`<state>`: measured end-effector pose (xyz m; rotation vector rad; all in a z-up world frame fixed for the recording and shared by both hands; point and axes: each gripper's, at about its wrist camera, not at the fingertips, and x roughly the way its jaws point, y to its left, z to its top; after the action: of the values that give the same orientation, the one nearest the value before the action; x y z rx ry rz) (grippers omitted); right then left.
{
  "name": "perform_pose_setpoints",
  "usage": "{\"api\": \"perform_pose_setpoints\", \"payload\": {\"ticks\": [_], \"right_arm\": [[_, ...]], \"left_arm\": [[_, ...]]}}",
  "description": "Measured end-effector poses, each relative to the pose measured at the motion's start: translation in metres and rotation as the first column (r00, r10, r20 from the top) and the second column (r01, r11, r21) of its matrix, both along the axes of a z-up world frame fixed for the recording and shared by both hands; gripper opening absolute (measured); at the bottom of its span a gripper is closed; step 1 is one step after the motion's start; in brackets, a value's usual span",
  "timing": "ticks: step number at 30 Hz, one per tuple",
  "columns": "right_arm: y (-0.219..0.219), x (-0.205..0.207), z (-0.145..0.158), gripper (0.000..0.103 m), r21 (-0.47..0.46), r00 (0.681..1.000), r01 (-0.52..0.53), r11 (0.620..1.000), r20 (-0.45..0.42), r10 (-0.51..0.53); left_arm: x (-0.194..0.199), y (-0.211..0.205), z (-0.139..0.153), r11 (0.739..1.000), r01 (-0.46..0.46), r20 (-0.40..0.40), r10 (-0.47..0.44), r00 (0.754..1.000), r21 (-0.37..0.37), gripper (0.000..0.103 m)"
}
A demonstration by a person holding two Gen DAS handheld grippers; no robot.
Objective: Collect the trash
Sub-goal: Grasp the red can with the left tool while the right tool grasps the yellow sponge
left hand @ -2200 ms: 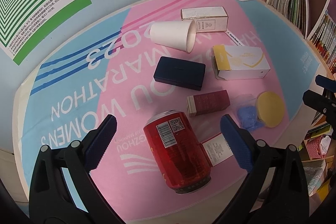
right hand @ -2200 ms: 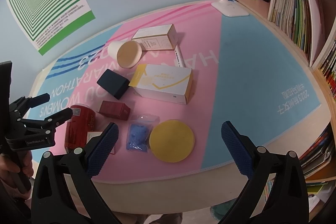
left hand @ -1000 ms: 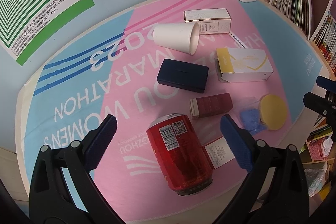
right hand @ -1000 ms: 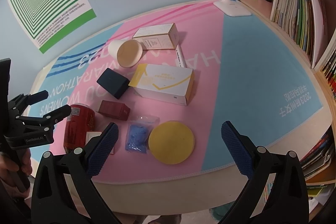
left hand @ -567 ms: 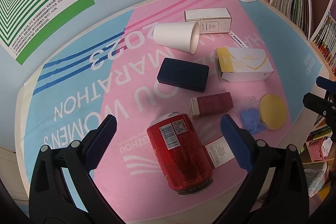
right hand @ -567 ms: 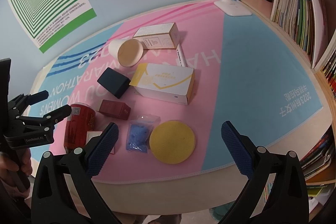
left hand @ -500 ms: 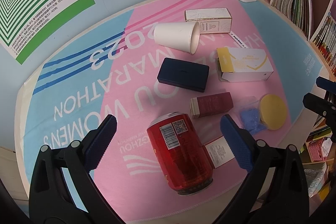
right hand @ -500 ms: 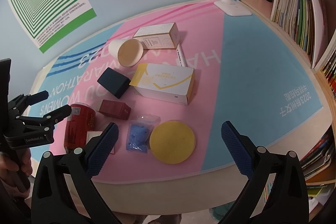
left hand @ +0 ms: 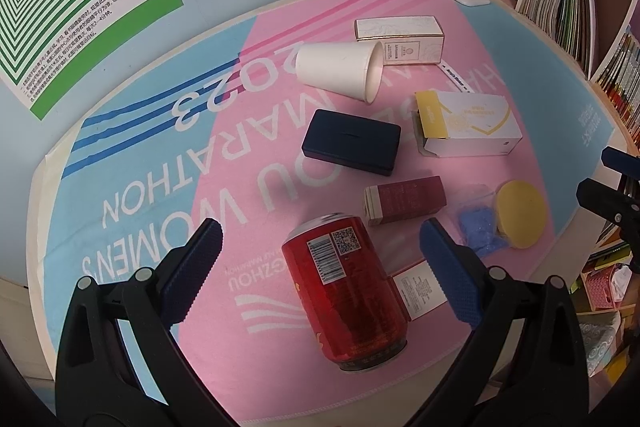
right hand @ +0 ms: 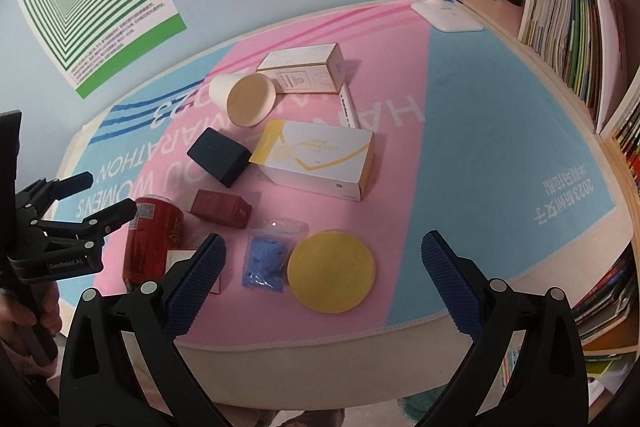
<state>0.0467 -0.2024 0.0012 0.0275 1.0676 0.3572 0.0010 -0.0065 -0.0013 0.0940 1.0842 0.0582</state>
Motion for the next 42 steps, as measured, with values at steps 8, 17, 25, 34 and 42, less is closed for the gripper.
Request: {"api": "perform_pose_setpoints", "payload": {"ticks": [8,17,25,34,42], "right_arm": [[0.002,0.002,-0.001,0.097,-0.001,1.0,-0.004,1.0,-0.005,0.004],[0.003,0.005,-0.021,0.097,-0.018,0.999,-0.014,1.0,-0.041,0.013],[0.013,0.011,-0.047,0.096,-0.07,0.995,-0.047,0.996,-0.086,0.041],[0.027,0.016,-0.079,0.083,-0.154,0.988,-0.099,0.983,-0.132,0.079],[0.029,0.019,-0.097,0.084,-0.179,0.983,-0.112,0.977,-0.166,0.082]], "left_arm": [[-0.001,0.002,-0.001,1.0,-0.004,-0.005,0.004,1.0,-0.002,0.096],[0.004,0.008,-0.023,1.0,-0.022,-0.073,0.021,0.997,-0.022,0.096],[0.009,0.02,-0.049,0.997,-0.054,-0.152,0.044,0.987,-0.063,0.087],[0.013,0.03,-0.063,0.98,-0.097,-0.208,0.06,0.976,-0.174,0.084],[0.015,0.033,-0.084,0.967,-0.124,-0.277,0.06,0.959,-0.221,0.074]]}}
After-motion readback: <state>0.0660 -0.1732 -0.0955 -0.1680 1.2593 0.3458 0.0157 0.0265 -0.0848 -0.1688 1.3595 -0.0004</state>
